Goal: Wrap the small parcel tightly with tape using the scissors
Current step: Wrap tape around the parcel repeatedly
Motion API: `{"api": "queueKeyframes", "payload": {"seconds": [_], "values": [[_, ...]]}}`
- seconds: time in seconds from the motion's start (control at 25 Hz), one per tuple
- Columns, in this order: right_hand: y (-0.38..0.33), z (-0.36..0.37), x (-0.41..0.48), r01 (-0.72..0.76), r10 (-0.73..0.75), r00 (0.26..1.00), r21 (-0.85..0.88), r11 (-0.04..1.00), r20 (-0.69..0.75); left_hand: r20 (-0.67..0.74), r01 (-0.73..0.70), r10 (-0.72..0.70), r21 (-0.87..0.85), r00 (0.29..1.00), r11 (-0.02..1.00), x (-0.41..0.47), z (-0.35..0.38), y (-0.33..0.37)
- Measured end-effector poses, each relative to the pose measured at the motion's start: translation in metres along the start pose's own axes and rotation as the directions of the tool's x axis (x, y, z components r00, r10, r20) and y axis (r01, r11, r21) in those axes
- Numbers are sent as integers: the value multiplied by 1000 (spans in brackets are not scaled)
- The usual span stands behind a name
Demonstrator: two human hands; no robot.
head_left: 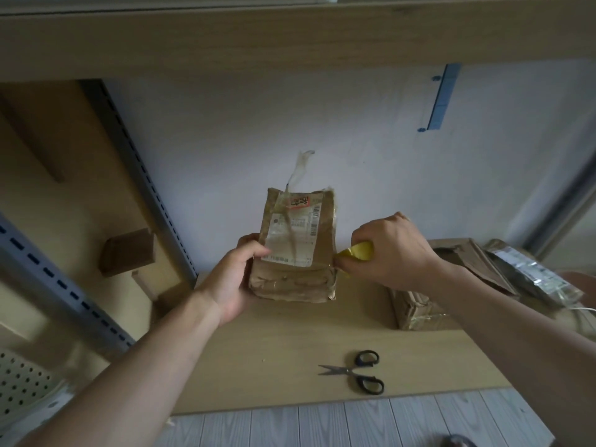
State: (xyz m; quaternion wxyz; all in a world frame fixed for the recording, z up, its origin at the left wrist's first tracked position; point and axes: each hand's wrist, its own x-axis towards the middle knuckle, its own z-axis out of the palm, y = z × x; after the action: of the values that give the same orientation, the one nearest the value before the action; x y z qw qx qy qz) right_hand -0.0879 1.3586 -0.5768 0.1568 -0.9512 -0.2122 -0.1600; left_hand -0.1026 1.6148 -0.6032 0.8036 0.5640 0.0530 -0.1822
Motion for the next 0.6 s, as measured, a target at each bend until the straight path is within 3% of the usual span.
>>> {"api": "queueKeyframes", "payload": {"seconds": [0.08,0.16,0.28,0.4,0.48,0.6], "values": [[-3,-1,0,-10,12,997,30,999,-73,-80,-20,24,49,996,999,-2,10,-5],[-6,-5,2,-77,92,988,120,990,-125,-109,-60,59,-12,992,998,-2,14,-6],[-3,-10,6,-133,148,989,305,943,-28,-141,-182,169,-89,975,979,-6,13,1],[11,-17,5,-126,105,992,643,755,71,-145,-237,217,-142,965,961,-7,7,7],[17,-18,6,-127,89,992,779,614,92,-146,-244,221,-161,964,956,-9,3,10],[23,-20,12,-96,73,995,747,658,63,-143,-278,259,-137,955,951,-10,3,14]]}}
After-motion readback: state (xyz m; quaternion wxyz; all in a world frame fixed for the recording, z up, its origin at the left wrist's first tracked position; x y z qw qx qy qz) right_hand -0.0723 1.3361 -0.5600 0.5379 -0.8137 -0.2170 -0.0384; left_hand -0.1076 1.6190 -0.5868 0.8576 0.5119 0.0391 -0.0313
